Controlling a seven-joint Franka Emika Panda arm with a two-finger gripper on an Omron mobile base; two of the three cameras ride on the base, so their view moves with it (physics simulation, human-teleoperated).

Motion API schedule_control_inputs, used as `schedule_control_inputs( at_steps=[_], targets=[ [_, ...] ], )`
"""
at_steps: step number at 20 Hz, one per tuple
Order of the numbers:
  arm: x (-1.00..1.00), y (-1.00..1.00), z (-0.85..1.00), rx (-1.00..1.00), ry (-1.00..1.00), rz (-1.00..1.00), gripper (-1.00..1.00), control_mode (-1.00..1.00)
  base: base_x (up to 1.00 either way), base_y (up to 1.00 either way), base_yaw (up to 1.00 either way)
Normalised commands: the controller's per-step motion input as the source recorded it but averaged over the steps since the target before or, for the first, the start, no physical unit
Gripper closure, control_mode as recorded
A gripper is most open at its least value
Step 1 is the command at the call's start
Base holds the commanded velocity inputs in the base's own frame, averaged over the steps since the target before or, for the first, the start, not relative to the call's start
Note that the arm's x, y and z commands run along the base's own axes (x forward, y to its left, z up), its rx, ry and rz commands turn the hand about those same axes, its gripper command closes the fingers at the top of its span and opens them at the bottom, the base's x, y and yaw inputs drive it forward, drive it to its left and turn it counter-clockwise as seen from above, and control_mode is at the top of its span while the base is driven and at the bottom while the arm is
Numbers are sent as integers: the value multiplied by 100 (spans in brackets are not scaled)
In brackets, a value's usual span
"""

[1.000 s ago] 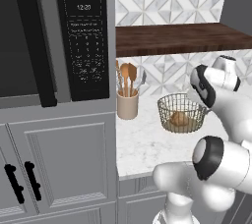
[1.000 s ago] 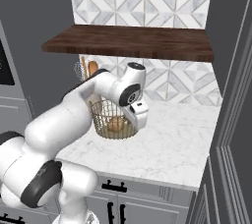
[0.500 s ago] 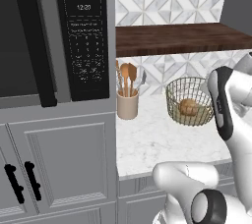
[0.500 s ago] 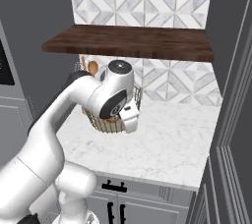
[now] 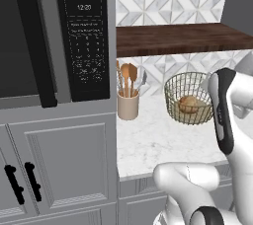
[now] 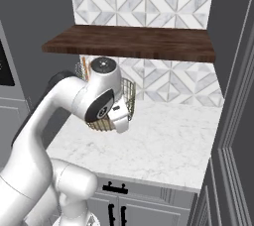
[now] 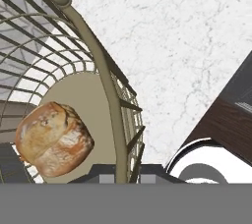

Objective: Open the cabinet, pick up the bread from the cabinet and place it in the basket. Then move the basket to the dining counter.

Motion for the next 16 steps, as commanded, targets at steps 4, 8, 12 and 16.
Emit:
schedule_control_inputs(
  at_steps=[4, 8, 12, 16],
  targets=[
    [-24, 7, 32, 0, 9, 0, 100, -100, 0, 0, 0],
    [-21, 30, 7, 0, 18, 2, 100, -100, 0, 0, 0],
    [-3, 28, 6, 0, 11, 1, 100, -100, 0, 0, 0],
    [0, 10, 3, 1, 6, 0, 100, -100, 0, 0, 0]
  ],
)
